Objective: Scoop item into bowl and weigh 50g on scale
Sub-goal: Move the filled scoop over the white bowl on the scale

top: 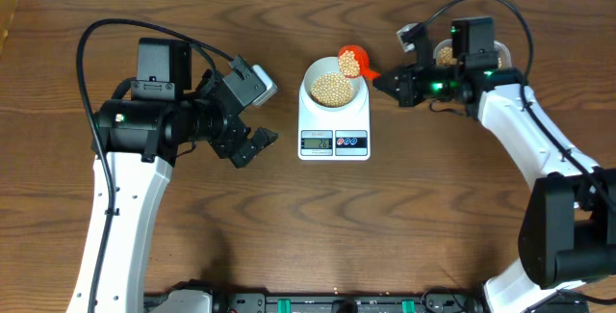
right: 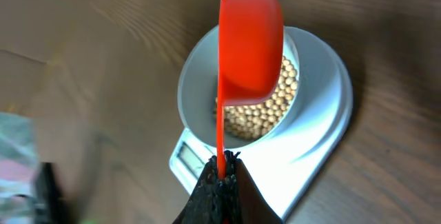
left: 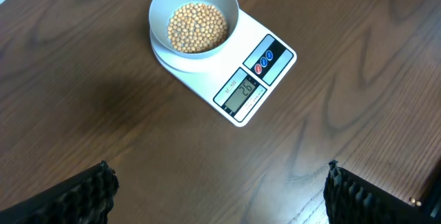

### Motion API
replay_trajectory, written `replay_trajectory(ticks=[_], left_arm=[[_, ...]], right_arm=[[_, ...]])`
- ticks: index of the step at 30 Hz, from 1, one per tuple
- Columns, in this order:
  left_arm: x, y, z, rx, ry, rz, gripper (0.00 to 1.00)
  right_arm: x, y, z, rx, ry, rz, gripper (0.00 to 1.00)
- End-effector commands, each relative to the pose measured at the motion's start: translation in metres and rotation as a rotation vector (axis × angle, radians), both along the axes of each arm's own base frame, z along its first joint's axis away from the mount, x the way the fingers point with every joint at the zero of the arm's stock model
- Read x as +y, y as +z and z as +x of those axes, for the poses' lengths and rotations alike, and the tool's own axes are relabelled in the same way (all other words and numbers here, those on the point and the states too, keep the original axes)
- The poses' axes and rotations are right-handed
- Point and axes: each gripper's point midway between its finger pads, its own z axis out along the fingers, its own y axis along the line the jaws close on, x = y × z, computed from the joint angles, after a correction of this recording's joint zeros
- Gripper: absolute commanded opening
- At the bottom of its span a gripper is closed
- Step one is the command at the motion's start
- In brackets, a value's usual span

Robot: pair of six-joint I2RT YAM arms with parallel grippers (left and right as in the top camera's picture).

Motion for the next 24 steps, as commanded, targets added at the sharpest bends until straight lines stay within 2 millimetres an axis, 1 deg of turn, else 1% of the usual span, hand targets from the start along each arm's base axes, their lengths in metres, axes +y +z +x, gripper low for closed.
replay_trajectory(ticks=[1,4,9,24], left_arm=[[-0.002,0.008,0.001,-0.018,-0.009,-0.013,0.98],[-0.002,0.008,0.001,-0.019,-0.01,-0.013,0.98],[-0.002,0.008,0.001,-0.019,-0.01,-0.013,0.98],[-0.002,0.008,0.001,-0.018,-0.01,-0.013,0.98]], right_arm=[[0.004,-0.014,0.002,-0.092,0.042,-0.12,0.01],[0.012,-0.015,-0.001,-0.143,0.095,-0.149,0.01],[0.019,-0.013,-0.003,-0.165,0.118,-0.149,0.01],[0.02,-0.012,-0.001,-0.211,0.144,-0.161,0.01]])
